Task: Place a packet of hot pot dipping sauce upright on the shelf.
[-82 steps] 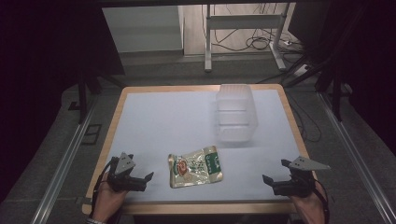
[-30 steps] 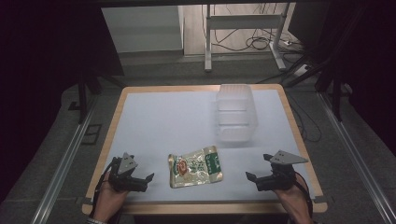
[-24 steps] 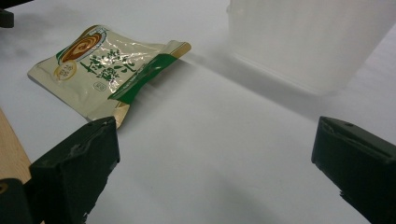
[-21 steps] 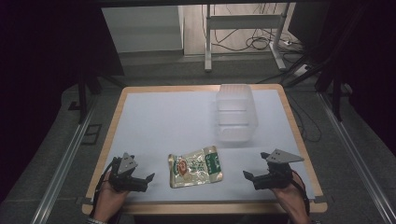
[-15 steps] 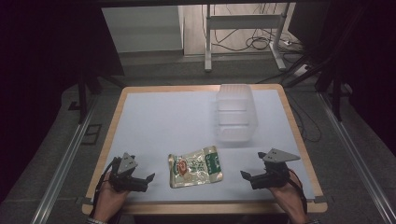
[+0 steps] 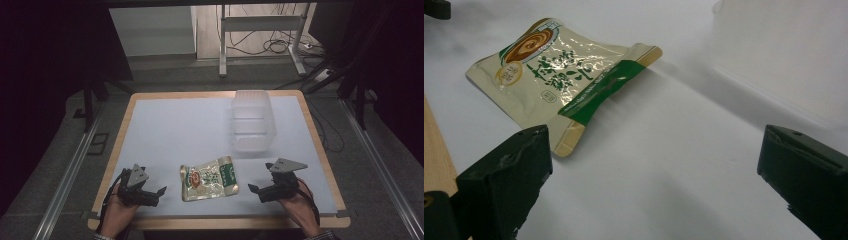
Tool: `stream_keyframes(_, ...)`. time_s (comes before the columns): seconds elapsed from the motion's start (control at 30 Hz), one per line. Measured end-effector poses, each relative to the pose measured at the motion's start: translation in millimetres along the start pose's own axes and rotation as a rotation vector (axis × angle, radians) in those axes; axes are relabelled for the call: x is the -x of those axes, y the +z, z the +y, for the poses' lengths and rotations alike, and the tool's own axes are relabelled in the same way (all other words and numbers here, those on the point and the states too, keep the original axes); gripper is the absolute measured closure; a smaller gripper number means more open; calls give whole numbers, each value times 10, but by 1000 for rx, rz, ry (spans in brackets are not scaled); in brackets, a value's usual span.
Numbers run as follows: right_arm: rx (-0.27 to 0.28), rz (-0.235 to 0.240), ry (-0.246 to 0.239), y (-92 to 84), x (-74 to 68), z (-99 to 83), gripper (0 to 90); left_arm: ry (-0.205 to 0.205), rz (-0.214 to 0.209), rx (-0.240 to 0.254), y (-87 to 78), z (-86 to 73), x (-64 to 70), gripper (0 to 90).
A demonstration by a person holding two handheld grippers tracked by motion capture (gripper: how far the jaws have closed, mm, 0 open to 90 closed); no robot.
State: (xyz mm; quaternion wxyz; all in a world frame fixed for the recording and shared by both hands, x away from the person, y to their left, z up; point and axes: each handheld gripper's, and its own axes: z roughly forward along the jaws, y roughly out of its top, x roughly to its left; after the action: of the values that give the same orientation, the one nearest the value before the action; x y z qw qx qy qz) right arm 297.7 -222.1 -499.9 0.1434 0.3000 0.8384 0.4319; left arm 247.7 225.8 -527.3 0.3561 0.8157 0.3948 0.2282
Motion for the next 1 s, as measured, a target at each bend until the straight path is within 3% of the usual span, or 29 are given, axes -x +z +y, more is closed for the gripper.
stream_keyframes(0.27,-9,43,-13,136,-50,41,5,0,0,-5,4,-4,-3,0)
stream_keyframes(0.53,-42,115,-29,309,-106,71,6,0,-1,-4,2,-5,-5,0)
stream_keyframes(1.0,-133,163,-40,577,-229,116,17,2,-5,-10,10,-6,-1,0)
